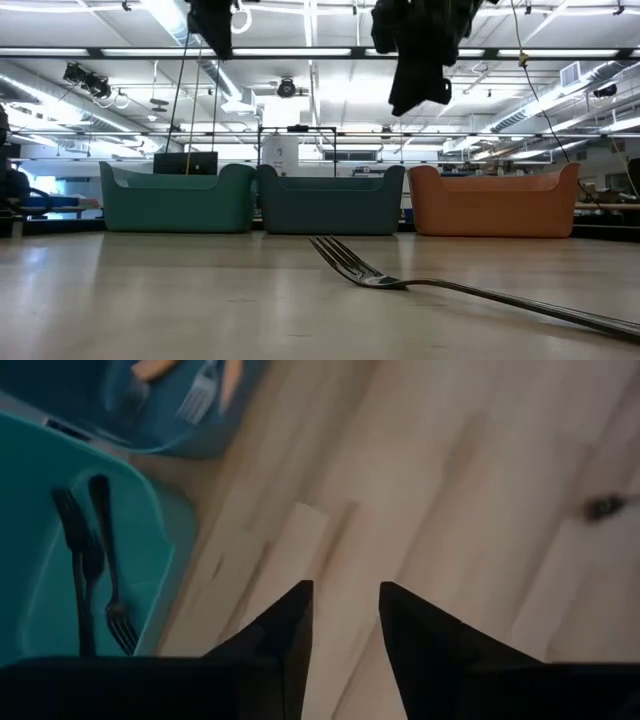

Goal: Sort silverware by color (type)
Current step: Put the black fork in the green bin

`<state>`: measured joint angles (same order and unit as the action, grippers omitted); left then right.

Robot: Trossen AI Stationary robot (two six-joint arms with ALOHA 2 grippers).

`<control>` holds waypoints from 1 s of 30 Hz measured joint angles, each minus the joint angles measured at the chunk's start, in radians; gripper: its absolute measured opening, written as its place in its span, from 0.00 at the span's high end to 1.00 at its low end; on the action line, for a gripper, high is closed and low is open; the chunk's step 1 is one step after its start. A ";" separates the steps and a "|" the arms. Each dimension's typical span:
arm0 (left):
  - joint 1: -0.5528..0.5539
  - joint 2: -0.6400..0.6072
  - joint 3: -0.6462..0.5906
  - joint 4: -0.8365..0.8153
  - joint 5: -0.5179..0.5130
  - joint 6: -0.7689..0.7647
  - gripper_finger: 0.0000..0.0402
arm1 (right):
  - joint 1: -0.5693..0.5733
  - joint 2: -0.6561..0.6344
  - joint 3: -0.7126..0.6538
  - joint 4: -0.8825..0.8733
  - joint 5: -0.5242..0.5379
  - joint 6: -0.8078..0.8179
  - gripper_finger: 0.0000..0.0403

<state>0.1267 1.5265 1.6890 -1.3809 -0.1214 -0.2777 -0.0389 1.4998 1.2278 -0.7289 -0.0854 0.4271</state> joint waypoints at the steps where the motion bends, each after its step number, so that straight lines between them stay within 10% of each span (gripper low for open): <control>1: -0.027 -0.001 0.000 -0.009 -0.009 0.000 0.68 | 0.023 0.000 0.000 0.014 0.022 0.034 0.70; 12: -0.318 -0.031 0.000 -0.025 -0.032 0.000 0.68 | 0.263 0.120 0.000 0.205 0.222 0.445 0.67; 30: -0.559 -0.031 0.000 -0.013 -0.073 -0.096 0.68 | 0.480 0.380 0.001 0.430 0.026 0.782 0.67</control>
<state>-0.4319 1.4960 1.6886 -1.3936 -0.1948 -0.3742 0.4408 1.8798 1.2285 -0.2986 -0.0596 1.2087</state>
